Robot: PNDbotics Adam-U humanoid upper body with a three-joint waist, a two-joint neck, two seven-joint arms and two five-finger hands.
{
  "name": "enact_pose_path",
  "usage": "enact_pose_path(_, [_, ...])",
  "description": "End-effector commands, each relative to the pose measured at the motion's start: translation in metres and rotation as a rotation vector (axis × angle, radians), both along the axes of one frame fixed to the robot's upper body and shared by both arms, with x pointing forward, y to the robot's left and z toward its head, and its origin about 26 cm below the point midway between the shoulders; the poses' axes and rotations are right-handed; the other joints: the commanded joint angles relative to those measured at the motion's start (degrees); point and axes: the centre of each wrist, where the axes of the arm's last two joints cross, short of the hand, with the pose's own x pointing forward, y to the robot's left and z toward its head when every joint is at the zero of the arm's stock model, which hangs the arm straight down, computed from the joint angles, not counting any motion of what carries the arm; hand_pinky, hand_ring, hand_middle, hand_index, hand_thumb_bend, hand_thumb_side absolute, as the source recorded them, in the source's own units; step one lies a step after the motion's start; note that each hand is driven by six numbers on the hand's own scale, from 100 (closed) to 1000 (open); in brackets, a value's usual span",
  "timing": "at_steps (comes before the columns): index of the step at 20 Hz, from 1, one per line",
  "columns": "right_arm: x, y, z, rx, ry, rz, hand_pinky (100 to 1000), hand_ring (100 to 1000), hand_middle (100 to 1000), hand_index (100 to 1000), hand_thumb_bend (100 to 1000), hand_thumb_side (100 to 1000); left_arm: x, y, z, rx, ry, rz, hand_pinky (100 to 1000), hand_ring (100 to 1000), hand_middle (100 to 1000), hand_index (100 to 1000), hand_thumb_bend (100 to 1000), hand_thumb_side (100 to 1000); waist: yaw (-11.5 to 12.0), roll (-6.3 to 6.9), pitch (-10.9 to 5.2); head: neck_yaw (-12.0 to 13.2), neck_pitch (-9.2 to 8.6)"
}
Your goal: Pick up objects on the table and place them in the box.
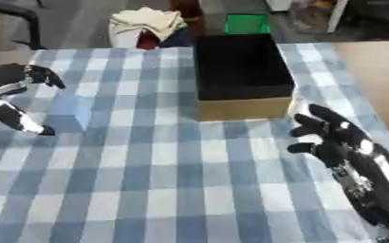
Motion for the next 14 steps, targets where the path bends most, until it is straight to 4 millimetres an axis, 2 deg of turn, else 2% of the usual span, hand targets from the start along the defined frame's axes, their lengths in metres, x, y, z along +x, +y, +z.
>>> enact_pose_path(1, [0.0000,0.0002,0.0048,-0.007,-0.019,0.008,749,1000,705,964,100,551,0.0021,0.0059,0.0142,0.004,-0.042,0.016,748,740,757,830,714,464,-0.1,0.06,-0.61,0.1,-0.49])
enact_pose_path(14, [0.0003,0.0019,0.0053,-0.006,-0.021,0.018,749,1000,705,964,100,552,0.0100,0.0049,0.0106,-0.009,-0.046,0.040,741,720,737,820,680,447,-0.8,-0.15,-0.32,0.5,-0.67])
